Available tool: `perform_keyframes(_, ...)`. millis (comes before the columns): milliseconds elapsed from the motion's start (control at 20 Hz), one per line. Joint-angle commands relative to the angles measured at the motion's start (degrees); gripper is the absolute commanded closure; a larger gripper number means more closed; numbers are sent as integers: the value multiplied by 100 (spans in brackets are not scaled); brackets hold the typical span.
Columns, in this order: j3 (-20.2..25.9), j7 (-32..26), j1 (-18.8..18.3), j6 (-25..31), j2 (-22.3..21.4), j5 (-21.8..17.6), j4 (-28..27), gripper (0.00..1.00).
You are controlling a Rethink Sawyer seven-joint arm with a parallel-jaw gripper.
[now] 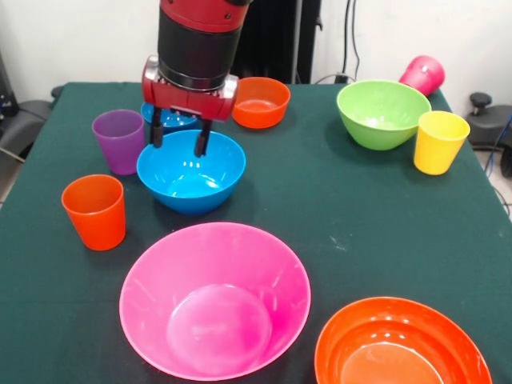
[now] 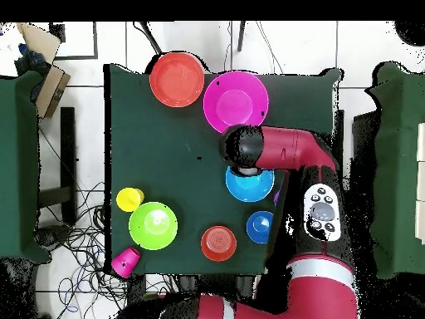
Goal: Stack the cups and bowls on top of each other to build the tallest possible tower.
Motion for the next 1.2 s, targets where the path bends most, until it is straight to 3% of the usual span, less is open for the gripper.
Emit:
perform_keyframes(50,459,-506,201,350,-112,-341,579,0)
perform_keyframes(550,413,-567,317,316,-376,-440,843,0)
perform_keyframes(900,451,-841,255,443,-234,-583,601,0)
perform_keyframes(1200,509,-829,192,318,-223,-656,716,0)
